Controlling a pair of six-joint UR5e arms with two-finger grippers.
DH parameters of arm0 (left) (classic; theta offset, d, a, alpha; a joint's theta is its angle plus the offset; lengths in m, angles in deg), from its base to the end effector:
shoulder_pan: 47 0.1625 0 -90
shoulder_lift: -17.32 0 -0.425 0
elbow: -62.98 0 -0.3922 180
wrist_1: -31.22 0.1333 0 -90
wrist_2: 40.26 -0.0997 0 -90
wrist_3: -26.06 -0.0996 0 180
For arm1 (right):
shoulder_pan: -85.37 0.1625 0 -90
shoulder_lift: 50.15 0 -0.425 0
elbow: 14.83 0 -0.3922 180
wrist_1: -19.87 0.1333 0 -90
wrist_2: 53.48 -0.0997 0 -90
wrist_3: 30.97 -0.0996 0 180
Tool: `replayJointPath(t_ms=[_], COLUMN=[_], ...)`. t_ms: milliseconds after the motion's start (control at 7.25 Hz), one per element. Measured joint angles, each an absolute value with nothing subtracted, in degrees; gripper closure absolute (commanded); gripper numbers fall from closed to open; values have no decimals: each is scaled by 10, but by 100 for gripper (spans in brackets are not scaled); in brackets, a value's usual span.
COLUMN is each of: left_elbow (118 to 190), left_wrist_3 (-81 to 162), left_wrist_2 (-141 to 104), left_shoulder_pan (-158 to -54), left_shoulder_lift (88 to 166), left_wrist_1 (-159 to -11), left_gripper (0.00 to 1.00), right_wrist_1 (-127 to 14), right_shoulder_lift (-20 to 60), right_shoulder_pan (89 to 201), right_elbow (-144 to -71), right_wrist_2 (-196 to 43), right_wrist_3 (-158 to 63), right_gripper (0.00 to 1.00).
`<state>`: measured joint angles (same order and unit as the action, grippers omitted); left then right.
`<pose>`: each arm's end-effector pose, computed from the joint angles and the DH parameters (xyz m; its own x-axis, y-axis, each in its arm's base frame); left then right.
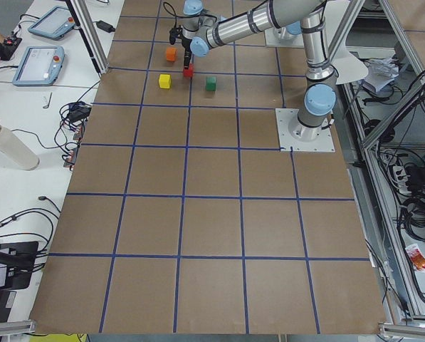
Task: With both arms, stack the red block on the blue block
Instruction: 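Set the red cube down and raise the left gripper away, then lower the right gripper over the red cube while the left gripper holds still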
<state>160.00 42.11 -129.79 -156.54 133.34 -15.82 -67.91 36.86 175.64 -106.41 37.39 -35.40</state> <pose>-0.3373 -0.5494 0.2497 -0.9963 0.0660 0.0554 0.0562 0.9850 -0.1633 0.1341 -0.4997 0.4450 -0.9972 0.0702 0.0242 0.0726 0.9905 0.1167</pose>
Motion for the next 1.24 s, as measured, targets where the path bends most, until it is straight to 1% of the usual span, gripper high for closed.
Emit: replayJointPath(t_ms=[276,552,828,1103,1241], left_elbow=[1595,1591,1582,1548,1525], left_wrist_3=[385,302,272,267,268], left_wrist_2=[-1298,-1299,-1301,-1307,-1309], left_shoulder_pan=[-1524,-1446,-1396,-1381,-1378], left_shoulder_lift=[1274,1195,1121,1081,1075], left_wrist_1=[-218,-351,-441,-520,-555], left_gripper=[0,0,0,0,0], right_wrist_1=[-699,-735,-780,-845,-870], right_shoulder_lift=[363,349,321,293,280], right_shoulder_pan=[1757,1762,1780,1830,1848], right_elbow=[-1062,-1060,-1058,-1057,-1057], right_wrist_2=[372,356,313,309,311], right_wrist_3=[-360,-368,-406,-429,-437], right_gripper=[0,0,0,0,0])
